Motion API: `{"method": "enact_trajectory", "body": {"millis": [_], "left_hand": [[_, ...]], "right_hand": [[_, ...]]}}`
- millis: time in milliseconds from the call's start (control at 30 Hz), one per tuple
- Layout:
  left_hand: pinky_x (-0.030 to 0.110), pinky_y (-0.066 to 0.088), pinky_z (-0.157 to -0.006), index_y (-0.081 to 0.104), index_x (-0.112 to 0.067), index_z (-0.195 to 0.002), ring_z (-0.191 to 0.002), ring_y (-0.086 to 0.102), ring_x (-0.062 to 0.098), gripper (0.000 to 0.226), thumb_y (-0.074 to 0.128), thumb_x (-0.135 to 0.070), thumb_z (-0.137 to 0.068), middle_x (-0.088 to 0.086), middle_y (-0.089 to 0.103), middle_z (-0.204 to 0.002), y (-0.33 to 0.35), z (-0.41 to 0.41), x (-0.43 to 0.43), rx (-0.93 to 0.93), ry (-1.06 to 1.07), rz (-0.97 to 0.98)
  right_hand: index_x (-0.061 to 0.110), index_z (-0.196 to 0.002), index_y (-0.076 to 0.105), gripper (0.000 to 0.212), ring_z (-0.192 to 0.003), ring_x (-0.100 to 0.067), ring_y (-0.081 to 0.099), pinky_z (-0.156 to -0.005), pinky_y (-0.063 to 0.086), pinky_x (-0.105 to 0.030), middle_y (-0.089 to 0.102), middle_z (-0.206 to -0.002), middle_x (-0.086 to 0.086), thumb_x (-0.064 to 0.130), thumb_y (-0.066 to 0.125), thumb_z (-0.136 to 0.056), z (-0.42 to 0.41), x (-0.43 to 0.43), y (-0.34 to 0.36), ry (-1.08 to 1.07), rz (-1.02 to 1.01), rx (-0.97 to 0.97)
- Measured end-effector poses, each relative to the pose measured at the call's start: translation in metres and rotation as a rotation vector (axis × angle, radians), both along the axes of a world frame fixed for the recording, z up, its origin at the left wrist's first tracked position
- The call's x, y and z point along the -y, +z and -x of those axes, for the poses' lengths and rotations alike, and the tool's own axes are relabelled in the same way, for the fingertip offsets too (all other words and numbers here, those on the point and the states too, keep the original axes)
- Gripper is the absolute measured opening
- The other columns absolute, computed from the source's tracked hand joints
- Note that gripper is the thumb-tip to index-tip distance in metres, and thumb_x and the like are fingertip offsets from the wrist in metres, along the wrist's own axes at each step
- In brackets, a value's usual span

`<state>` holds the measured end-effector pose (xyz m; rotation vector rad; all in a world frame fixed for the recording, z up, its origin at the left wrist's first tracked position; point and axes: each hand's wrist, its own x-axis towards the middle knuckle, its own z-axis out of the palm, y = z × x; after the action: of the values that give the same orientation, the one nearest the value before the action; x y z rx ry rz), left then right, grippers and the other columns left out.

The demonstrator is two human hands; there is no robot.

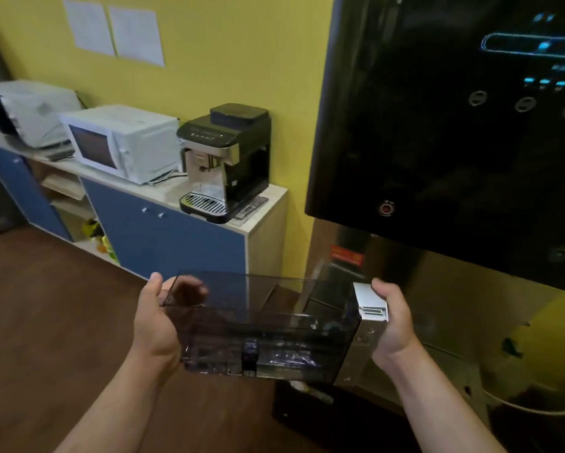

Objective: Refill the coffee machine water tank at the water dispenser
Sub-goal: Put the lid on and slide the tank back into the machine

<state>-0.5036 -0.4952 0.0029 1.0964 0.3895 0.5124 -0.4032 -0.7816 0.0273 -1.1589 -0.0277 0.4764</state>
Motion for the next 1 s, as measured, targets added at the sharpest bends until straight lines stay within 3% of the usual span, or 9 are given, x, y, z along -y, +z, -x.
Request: {"method": "enact_trajectory", "body": {"millis": [167, 267, 367, 500, 633, 767, 1000], "left_hand": [[0.044, 0.040, -0.080, 0.068, -0.010, -0.075, -0.079, 0.057, 0.030, 0.062, 0.035, -0.060, -0.087, 0.015, 0.063, -0.079, 0.002, -0.006, -0.085, -0.008, -0.008, -0.004], [0.047, 0.039, -0.084, 0.067, -0.007, -0.077, -0.083, 0.056, 0.033, 0.063, 0.033, -0.059, -0.090, 0.019, 0.062, -0.081, 0.000, -0.013, -0.128, -0.006, 0.015, -0.003], [0.045, 0.041, -0.082, 0.066, -0.007, -0.075, -0.081, 0.056, 0.032, 0.063, 0.031, -0.056, -0.093, 0.017, 0.062, -0.078, -0.002, -0.023, -0.163, 0.000, 0.034, 0.002], [0.044, 0.042, -0.080, 0.065, -0.007, -0.076, -0.080, 0.057, 0.032, 0.062, 0.031, -0.056, -0.094, 0.017, 0.062, -0.078, -0.006, -0.047, -0.202, -0.009, 0.056, 0.042], [0.045, 0.042, -0.083, 0.067, -0.007, -0.078, -0.081, 0.058, 0.032, 0.063, 0.030, -0.054, -0.096, 0.016, 0.065, -0.077, -0.016, -0.082, -0.241, -0.019, 0.076, 0.057], [0.042, 0.041, -0.079, 0.062, -0.005, -0.080, -0.077, 0.058, 0.027, 0.058, 0.027, -0.048, -0.098, 0.012, 0.066, -0.072, -0.020, -0.130, -0.278, 0.021, 0.097, 0.033], [0.037, 0.047, -0.080, 0.062, -0.003, -0.083, -0.077, 0.062, 0.026, 0.055, 0.026, -0.041, -0.099, 0.011, 0.069, -0.071, -0.030, -0.207, -0.337, 0.034, 0.124, 0.015]], "right_hand": [[-0.003, -0.098, 0.066, 0.069, -0.091, -0.040, 0.063, -0.092, 0.044, -0.052, 0.065, -0.100, -0.028, 0.058, 0.060, -0.068, -0.006, -0.086, -0.002, -0.013, 0.013, -0.026], [0.004, -0.078, 0.066, 0.048, -0.070, -0.028, 0.066, -0.076, 0.046, -0.039, 0.067, -0.079, -0.017, 0.051, 0.054, -0.078, -0.013, -0.129, 0.000, -0.020, 0.014, -0.034], [0.006, -0.064, 0.064, 0.049, -0.051, -0.018, 0.062, -0.060, 0.044, -0.031, 0.065, -0.059, -0.009, 0.040, 0.043, -0.092, -0.028, -0.164, -0.002, 0.003, -0.009, -0.050], [0.006, -0.068, 0.066, 0.046, -0.060, -0.023, 0.064, -0.064, 0.047, -0.033, 0.066, -0.066, -0.012, 0.043, 0.047, -0.087, -0.056, -0.210, -0.007, -0.004, 0.024, -0.006], [0.006, -0.067, 0.065, 0.048, -0.056, -0.021, 0.063, -0.062, 0.046, -0.032, 0.066, -0.063, -0.010, 0.042, 0.044, -0.092, -0.095, -0.248, -0.015, 0.028, 0.020, -0.052], [0.006, -0.075, 0.068, 0.050, -0.068, -0.025, 0.065, -0.070, 0.046, -0.036, 0.070, -0.075, -0.014, 0.044, 0.041, -0.093, -0.141, -0.286, -0.021, 0.030, 0.046, -0.034], [0.002, -0.081, 0.068, 0.050, -0.068, -0.025, 0.067, -0.070, 0.048, -0.037, 0.071, -0.078, -0.017, 0.042, 0.041, -0.093, -0.215, -0.341, -0.021, 0.005, 0.072, -0.053]]}}
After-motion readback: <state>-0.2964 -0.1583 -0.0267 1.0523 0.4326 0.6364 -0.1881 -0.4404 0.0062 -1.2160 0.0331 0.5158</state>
